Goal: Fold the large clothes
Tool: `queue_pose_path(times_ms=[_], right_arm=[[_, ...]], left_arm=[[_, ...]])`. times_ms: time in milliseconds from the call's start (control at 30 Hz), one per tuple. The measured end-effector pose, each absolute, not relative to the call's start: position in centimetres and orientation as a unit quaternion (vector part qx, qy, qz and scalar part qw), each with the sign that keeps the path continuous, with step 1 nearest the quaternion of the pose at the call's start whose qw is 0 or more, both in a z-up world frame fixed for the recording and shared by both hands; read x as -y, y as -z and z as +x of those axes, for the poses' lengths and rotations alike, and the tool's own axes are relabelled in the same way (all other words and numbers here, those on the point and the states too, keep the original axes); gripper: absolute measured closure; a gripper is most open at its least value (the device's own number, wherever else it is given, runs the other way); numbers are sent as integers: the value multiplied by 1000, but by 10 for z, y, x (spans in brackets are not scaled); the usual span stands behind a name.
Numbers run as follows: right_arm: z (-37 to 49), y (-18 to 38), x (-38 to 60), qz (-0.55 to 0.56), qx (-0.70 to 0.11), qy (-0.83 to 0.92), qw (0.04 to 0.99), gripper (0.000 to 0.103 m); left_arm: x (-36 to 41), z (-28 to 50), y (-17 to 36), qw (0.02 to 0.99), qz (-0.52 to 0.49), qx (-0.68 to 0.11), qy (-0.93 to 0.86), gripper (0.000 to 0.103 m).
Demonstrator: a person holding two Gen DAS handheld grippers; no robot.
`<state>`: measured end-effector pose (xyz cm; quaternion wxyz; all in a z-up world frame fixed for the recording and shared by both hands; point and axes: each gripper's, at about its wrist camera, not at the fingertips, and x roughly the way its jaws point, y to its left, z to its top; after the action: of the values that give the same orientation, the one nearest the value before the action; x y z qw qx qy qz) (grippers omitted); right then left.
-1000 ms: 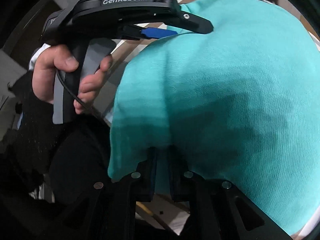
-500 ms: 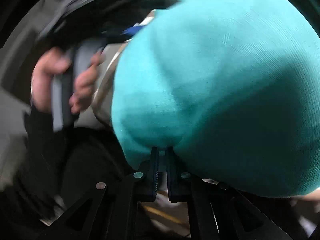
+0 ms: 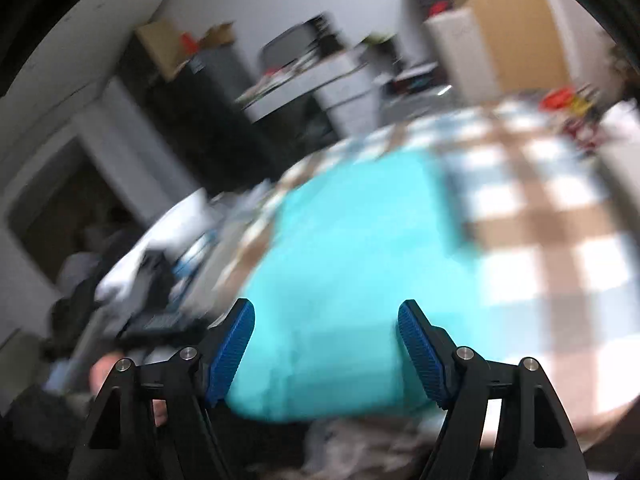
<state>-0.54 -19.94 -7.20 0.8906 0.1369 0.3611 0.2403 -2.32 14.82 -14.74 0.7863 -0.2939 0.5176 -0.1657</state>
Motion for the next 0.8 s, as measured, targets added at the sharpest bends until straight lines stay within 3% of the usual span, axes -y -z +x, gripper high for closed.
queue_pose_path(times_ms=[167, 233, 467, 533, 667, 800], right_arm=[[64, 115, 219, 161, -464, -215, 844, 31], [67, 132, 238, 241, -478, -235, 811, 33], [37, 135, 233, 253, -462, -233, 818, 32], [28, 138, 234, 269, -440, -214, 830, 32], [29, 138, 242, 288, -423, -206, 834, 32], [30, 128, 232, 260, -417, -203, 847, 31]], left_arm=[[-131, 11, 145, 764, -288, -531, 225, 21], [-126, 21, 136, 765, -264, -532, 250, 21], [-101, 73, 104, 768, -208, -510, 327, 21], [-99, 81, 104, 758, -198, -534, 318, 21], [-128, 66, 109, 769, -172, -557, 261, 20], [-167, 20, 89, 827, -161, -506, 187, 20]])
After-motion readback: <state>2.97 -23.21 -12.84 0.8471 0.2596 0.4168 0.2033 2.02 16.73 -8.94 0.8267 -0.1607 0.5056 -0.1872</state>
